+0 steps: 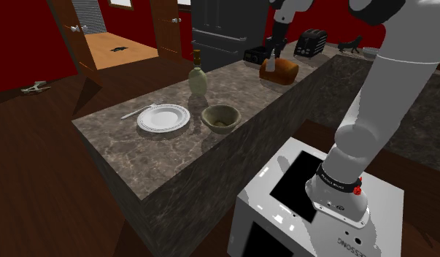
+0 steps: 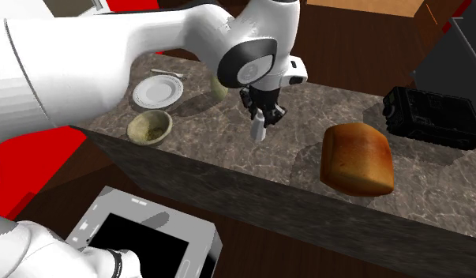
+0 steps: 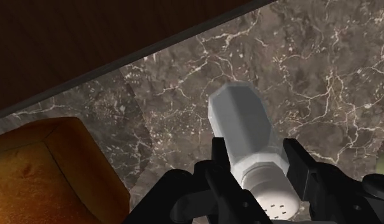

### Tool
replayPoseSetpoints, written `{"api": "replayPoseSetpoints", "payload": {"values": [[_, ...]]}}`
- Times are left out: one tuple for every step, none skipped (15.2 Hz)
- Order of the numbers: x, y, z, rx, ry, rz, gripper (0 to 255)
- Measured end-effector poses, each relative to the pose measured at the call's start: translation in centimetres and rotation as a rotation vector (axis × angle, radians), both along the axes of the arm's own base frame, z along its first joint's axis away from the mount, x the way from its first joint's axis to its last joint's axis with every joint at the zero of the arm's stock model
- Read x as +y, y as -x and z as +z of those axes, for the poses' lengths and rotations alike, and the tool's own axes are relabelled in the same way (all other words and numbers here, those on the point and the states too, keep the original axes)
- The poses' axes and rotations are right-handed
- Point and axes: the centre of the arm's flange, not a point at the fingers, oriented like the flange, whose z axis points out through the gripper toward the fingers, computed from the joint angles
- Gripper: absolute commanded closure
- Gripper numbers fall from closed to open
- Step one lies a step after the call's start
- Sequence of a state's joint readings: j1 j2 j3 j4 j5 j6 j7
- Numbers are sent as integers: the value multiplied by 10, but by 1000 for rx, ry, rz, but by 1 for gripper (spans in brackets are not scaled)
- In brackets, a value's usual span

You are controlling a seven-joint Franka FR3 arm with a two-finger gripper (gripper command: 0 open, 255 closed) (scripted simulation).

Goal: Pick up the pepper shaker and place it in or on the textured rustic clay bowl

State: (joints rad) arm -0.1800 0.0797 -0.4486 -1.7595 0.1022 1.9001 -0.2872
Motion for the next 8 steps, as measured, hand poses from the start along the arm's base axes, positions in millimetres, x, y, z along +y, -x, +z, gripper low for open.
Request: {"api": "replayPoseSetpoints", "payload": {"values": [[11, 0, 0, 0, 0, 0, 255], [26, 1, 2, 0, -1, 1, 255], [38, 0, 1, 0, -1, 0, 255], [51, 2, 1, 0, -1, 1, 255], [64, 4, 1, 0, -1, 1, 255], [80, 4, 4, 0, 0, 1, 255], [93, 5, 6, 0, 0, 1, 255], [107, 7, 6, 0, 0, 1, 255]]}}
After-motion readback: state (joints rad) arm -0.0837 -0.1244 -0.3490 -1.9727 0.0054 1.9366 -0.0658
